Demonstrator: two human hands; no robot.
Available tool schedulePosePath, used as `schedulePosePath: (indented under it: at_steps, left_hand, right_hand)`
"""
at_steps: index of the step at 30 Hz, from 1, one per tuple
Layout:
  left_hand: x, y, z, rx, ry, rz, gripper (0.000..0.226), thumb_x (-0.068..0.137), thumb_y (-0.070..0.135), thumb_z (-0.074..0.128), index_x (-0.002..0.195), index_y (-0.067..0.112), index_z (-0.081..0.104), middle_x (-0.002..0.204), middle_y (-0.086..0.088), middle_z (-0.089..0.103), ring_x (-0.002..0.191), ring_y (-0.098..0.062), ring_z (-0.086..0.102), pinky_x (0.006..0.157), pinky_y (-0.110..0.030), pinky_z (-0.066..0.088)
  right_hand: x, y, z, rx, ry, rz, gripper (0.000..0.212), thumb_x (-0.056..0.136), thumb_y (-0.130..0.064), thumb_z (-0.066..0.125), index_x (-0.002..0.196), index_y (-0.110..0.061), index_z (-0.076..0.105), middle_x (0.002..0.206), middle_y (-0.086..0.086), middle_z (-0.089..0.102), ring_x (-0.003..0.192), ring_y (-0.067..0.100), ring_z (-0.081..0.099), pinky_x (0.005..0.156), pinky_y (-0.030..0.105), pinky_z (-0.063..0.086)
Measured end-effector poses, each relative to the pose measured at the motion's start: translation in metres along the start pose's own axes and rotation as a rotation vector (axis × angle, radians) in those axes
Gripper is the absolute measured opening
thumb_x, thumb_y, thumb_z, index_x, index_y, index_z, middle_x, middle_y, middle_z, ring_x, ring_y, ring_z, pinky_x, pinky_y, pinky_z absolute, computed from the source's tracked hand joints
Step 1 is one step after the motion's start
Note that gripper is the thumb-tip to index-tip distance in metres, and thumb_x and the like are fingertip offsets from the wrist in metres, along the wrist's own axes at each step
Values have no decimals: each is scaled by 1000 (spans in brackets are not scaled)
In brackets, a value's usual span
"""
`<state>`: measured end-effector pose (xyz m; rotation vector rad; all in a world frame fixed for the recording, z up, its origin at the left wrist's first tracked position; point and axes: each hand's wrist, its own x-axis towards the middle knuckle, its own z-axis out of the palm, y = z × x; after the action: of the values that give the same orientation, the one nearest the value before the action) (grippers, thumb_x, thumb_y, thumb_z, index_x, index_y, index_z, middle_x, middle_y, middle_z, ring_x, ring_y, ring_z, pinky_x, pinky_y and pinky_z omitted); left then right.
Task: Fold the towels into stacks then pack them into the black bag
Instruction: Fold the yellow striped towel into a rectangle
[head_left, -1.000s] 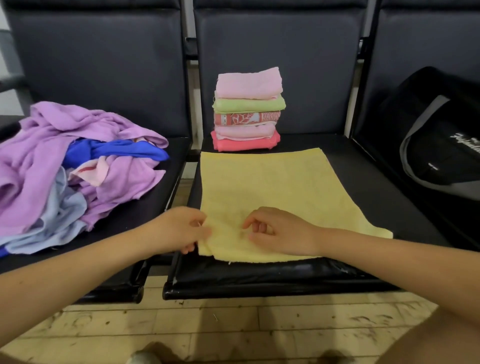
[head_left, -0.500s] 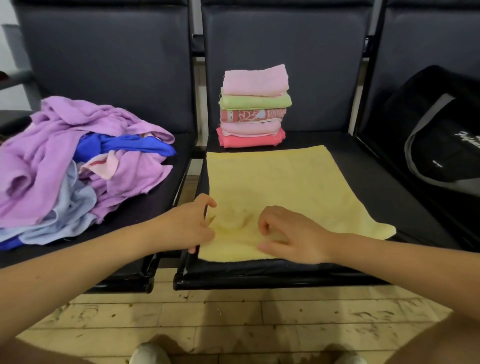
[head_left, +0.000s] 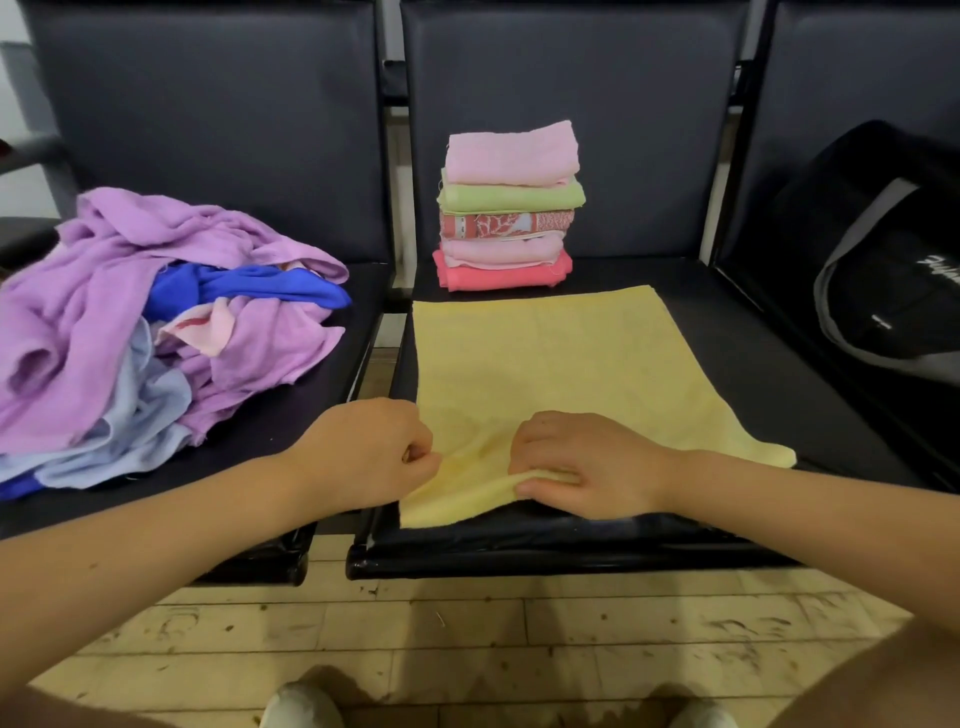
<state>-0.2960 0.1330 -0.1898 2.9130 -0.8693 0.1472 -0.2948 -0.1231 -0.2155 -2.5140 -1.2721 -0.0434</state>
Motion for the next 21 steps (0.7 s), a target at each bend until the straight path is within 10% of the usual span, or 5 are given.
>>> schedulePosePath:
  at_steps: [6,14,21]
  left_hand:
    - [8,25,-5,-61,-25,114,49,79,73,22,74,33,49,75,13,52,76,-4,50,65,-25,42]
    - [35,22,2,-174,-6,85,17,101,25,37,85,24,43,66,11,42,63,-8,43,53,-17,28]
    - [70,-6,1,-198,53,-112,38,101,31,39,64,29,37,66,11,44,68,-13,46,65,-29,30]
  right_hand:
    - [11,2,-10,183,-33,156,32,97,-38,48,93,-14,68,85,-4,64,77,12,54,74,33,45]
    - [22,10,-26,117,-275,277,20,94,-39,56,88,-19,58,85,-7,60,79,12,52,74,27,41]
    - [19,58,-43,25,-205,508,27,100,-26,45,74,-21,43,74,-11,47,74,12,44,71,26,32]
